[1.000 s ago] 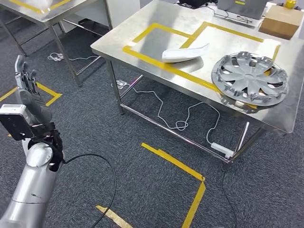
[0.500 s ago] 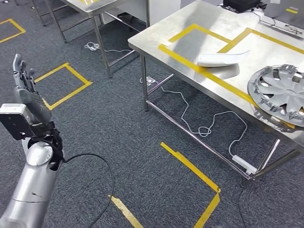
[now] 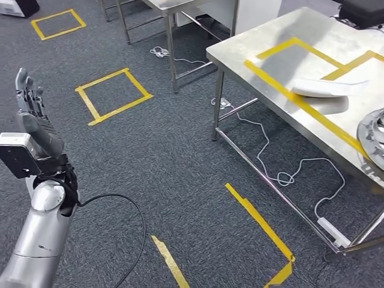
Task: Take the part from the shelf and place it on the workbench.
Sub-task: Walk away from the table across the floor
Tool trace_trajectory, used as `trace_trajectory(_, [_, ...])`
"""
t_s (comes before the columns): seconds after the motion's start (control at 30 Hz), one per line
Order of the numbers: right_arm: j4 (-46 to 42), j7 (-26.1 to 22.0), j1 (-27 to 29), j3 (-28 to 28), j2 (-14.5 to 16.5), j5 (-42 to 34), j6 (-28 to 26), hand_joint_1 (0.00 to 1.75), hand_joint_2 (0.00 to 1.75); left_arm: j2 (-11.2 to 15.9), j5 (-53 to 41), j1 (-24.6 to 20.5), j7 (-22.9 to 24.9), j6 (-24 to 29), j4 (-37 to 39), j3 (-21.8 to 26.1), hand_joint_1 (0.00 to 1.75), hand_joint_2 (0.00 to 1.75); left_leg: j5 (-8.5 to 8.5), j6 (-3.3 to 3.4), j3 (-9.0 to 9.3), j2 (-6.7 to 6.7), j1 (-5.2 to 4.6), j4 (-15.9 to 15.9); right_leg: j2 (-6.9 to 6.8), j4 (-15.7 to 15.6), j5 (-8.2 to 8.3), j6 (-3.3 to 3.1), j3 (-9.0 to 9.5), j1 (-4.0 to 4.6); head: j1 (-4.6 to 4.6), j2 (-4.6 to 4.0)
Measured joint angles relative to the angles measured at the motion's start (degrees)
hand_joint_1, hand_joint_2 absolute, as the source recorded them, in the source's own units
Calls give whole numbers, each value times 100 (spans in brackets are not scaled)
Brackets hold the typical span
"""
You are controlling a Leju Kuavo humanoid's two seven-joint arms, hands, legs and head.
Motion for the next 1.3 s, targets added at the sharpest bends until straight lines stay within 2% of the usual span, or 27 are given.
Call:
trace_trajectory(0.03, [0,0,-6,1,0,9,2,0,175,4,-1,1,0,-1,-1,2,0,0,12,37,-10,-74,5,-9,-63,-7,-10,28,14,1,3,0])
trace_trajectory(0.07, [1,-1,-14,3,0,19,4,0,175,10,-2,3,0,-2,-5,5,0,0,25,74,-11,-139,13,-25,-45,8,-44,60,10,-6,5,0])
trace_trajectory(0.13, [1,-5,-26,5,0,32,9,0,175,6,-4,-12,0,-8,-17,7,0,0,61,148,-9,-265,46,-62,224,306,-258,97,-127,-25,28,0])
trace_trajectory(0.2, [1,-10,-17,7,-1,40,17,0,175,-14,-7,-17,0,-20,-27,6,0,0,77,186,-25,-401,56,-66,544,1071,-626,105,-504,-34,58,0])
trace_trajectory(0.23, [1,-10,-8,7,-2,44,26,0,175,-22,-8,-8,0,-29,-28,6,0,0,79,191,-31,-481,52,-64,601,1448,-750,107,-703,-31,66,0])
trace_trajectory(0.27, [1,-12,0,7,-2,48,37,0,175,-25,-11,1,0,-41,-28,6,0,0,81,194,-33,-564,46,-61,624,1674,-774,104,-840,-28,67,0])
trace_trajectory(0.3, [1,-16,5,7,-3,50,49,0,175,-25,-15,7,0,-56,-28,6,0,0,82,194,-32,-648,42,-56,636,1671,-675,96,-872,-26,68,0])
trace_trajectory(0.33, [1,-24,6,8,-3,52,60,0,175,-26,-21,10,0,-69,-28,6,0,0,82,193,-27,-730,40,-49,665,1429,-471,81,-789,-26,68,0])
trace_trajectory(0.4, [1,-56,3,9,-10,58,81,0,175,-28,-33,5,0,-93,-28,6,0,0,76,175,-31,-881,36,-25,891,633,-44,39,-457,-41,68,0])
trace_trajectory(0.43, [1,-73,0,11,-15,61,89,0,175,-31,-37,0,0,-106,-29,5,0,0,76,154,-51,-950,40,-8,1017,315,68,24,-307,-52,67,0])
trace_trajectory(0.5, [1,-93,-4,17,-25,64,102,0,175,-30,-38,-4,-3,-129,-31,4,0,0,95,82,-106,-1081,64,8,1140,87,77,8,-186,-54,62,0])
trace_trajectory(0.53, [1,-96,-5,22,-26,64,105,0,175,-23,-38,-2,-5,-141,-33,4,0,0,113,42,-126,-1154,79,5,1081,66,82,-5,-165,-48,62,0])
trace_trajectory(0.57, [1,-96,-8,29,-26,65,108,0,175,-10,-38,4,-7,-149,-36,5,0,0,110,8,-139,-1144,84,15,1011,48,96,-31,-152,-49,61,0])
trace_trajectory(0.6, [1,-97,-11,35,-27,65,108,0,175,0,-38,2,-9,-153,-39,5,0,0,60,-25,-173,-1034,77,85,933,29,107,-63,-132,-54,49,0])
trace_trajectory(0.63, [1,-97,-14,39,-28,65,108,0,175,8,-38,-5,-12,-156,-42,4,0,0,-50,-57,-249,-871,69,257,849,9,114,-97,-113,-61,34,0])
trace_trajectory(0.7, [1,-97,-7,42,-30,65,108,0,175,9,-38,-15,-16,-156,-44,-1,0,0,-409,-118,-561,-526,78,944,682,-2,102,-139,-90,-54,7,0])
trace_trajectory(0.77, [1,-97,6,43,-31,66,109,0,175,10,-37,0,-16,-161,-44,-3,0,0,-636,-161,-866,-438,112,1601,508,1,83,-147,-79,-49,4,0])
trace_trajectory(0.8, [1,-97,8,44,-31,66,110,0,175,11,-37,7,-15,-168,-44,-3,0,0,-597,-171,-889,-423,123,1659,423,3,71,-142,-71,-48,3,0])
trace_trajectory(0.83, [1,-97,6,45,-31,68,114,0,175,14,-36,10,-15,-181,-44,-3,0,0,-458,-172,-796,-399,129,1485,341,4,56,-134,-55,-48,3,0])
trace_trajectory(0.9, [1,-97,-3,48,-31,73,127,0,175,17,-35,4,-16,-215,-44,-3,0,0,-93,-142,-379,-194,105,706,197,4,16,-99,-6,-41,4,0])
trace_trajectory(0.97, [1,-98,-8,50,-31,80,149,0,175,16,-30,-12,-17,-256,-44,-4,0,0,52,-66,-93,19,45,133,72,15,-33,-44,27,-10,8,0])
trace_trajectory(1.0, [1,-98,-10,51,-31,83,160,0,175,17,-26,-15,-17,-276,-44,-4,0,0,33,-26,-64,47,16,51,4,13,-52,-16,37,4,12,0])
trace_trajectory(1.07, [1,-98,-25,51,-31,93,179,0,175,29,-22,-11,-17,-301,-45,-1,0,0,41,54,-78,-83,13,18,-109,6,-91,39,49,3,19,0])
trace_trajectory(1.13, [1,-99,-44,52,-31,105,188,0,175,40,-29,-29,-19,-315,-51,3,0,0,65,133,-68,-225,39,-18,99,186,-247,83,-24,-22,34,0])
trace_trajectory(1.2, [1,-99,-43,54,-31,116,195,0,175,28,-38,-47,-20,-346,-56,3,0,0,71,189,-64,-360,55,-33,474,848,-587,97,-335,-36,66,0])
trace_trajectory(1.27, [1,-97,-25,55,-31,125,210,0,175,15,-38,-43,-20,-389,-55,2,0,0,68,208,-66,-521,50,-31,613,1595,-831,102,-743,-34,82,0])
trace_trajectory(1.3, [2,-96,-19,55,-31,127,219,0,175,14,-38,-41,-20,-405,-55,2,0,0,68,210,-64,-607,47,-27,629,1725,-801,100,-851,-33,82,0])
